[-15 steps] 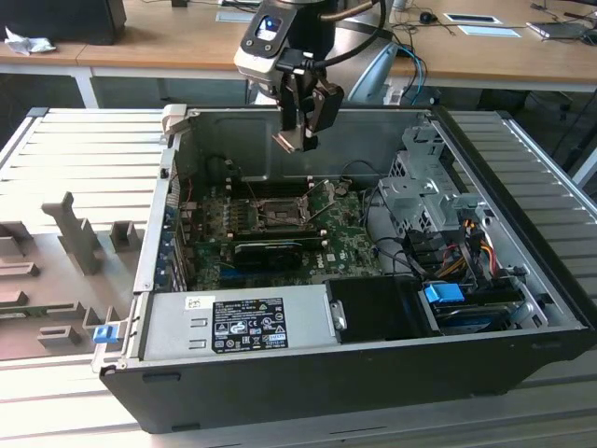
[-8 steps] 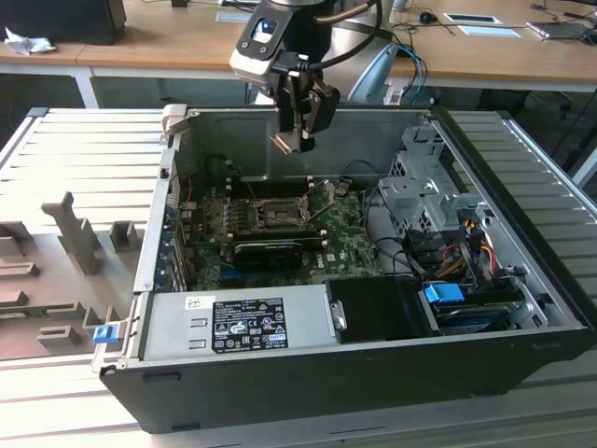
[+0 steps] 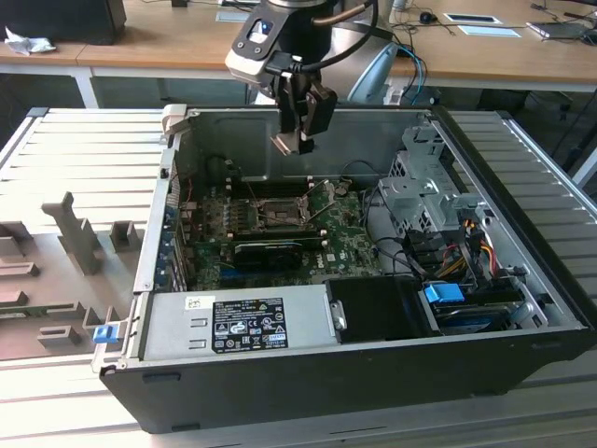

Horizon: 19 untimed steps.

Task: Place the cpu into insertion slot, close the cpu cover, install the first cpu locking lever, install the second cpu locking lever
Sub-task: 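Place the cpu into insertion slot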

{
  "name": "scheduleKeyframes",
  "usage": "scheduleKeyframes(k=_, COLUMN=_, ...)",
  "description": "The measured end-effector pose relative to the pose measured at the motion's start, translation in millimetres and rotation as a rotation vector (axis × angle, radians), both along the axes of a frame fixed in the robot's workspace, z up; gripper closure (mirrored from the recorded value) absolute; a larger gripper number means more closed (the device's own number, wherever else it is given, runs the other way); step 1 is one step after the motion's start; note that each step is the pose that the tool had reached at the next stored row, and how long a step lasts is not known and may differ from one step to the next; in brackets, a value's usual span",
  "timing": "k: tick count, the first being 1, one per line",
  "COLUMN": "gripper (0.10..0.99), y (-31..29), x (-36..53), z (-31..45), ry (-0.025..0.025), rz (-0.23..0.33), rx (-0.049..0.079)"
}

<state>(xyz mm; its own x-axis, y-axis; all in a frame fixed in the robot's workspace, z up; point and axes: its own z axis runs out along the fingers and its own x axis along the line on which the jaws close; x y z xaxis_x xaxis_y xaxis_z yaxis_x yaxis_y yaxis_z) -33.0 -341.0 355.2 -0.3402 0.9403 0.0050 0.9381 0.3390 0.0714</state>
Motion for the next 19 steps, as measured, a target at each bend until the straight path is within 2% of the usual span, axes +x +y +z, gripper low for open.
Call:
scheduleKeyframes(k=9, gripper=0.557, y=0.0, x=0.0, z=-2.9, ry=0.0002, rz=-0.101, rx=-0.003)
scheduleKeyframes(k=15, gripper=0.557, y=0.0, x=0.0, z=-6.0, ry=0.0001, rz=-0.137, rx=-0.003)
scheduleKeyframes(k=19, gripper=0.557, y=0.0, x=0.0, z=-10.1, ry=0.0001, rz=-0.141, rx=-0.003)
